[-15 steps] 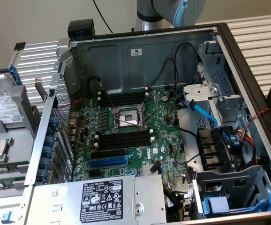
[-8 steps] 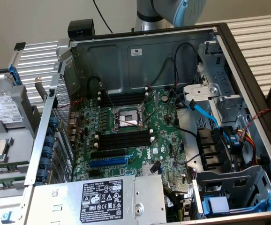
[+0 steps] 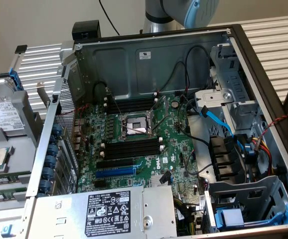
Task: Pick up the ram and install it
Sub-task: 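Pick up the ram and move it above insertion slot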
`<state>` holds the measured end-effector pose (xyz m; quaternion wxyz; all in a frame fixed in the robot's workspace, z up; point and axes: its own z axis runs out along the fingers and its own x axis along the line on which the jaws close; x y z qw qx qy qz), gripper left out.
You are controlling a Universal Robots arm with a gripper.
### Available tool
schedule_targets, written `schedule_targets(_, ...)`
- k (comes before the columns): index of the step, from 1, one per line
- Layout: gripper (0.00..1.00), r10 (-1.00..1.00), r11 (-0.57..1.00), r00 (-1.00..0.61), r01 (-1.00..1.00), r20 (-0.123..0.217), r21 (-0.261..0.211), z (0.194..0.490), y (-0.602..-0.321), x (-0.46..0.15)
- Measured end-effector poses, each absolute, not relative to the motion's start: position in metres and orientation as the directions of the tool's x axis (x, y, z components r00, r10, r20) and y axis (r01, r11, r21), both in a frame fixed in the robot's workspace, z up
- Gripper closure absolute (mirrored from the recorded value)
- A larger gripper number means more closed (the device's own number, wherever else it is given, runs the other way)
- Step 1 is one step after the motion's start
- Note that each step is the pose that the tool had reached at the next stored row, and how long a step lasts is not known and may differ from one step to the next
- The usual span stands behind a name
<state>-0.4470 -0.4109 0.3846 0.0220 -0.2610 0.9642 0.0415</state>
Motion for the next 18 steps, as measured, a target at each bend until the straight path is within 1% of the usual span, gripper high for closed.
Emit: schedule_targets(18, 0.89, -0.753, 0.652, -0.655, -0.755, -0.062, 0.070, 0.3817, -0.4109, -0.4470)
